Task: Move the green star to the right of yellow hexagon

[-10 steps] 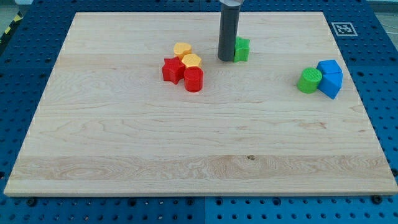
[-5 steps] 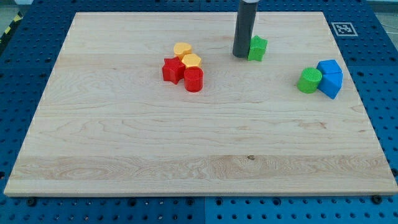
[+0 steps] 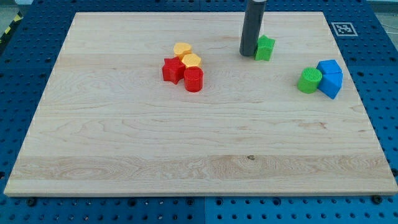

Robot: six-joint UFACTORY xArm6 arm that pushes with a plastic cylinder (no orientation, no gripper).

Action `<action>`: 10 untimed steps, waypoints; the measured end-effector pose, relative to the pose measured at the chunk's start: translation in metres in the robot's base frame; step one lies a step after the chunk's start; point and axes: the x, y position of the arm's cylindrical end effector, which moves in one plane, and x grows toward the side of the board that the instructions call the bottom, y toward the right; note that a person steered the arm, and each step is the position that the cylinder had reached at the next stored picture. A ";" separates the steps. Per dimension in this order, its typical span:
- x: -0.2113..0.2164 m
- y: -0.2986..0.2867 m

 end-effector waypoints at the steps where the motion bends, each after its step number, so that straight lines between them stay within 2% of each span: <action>1: -0.016 0.000; 2: -0.033 0.001; 3: -0.025 0.034; 4: -0.021 0.037; 7: 0.024 0.046; 8: 0.025 0.041; 10: 0.028 -0.022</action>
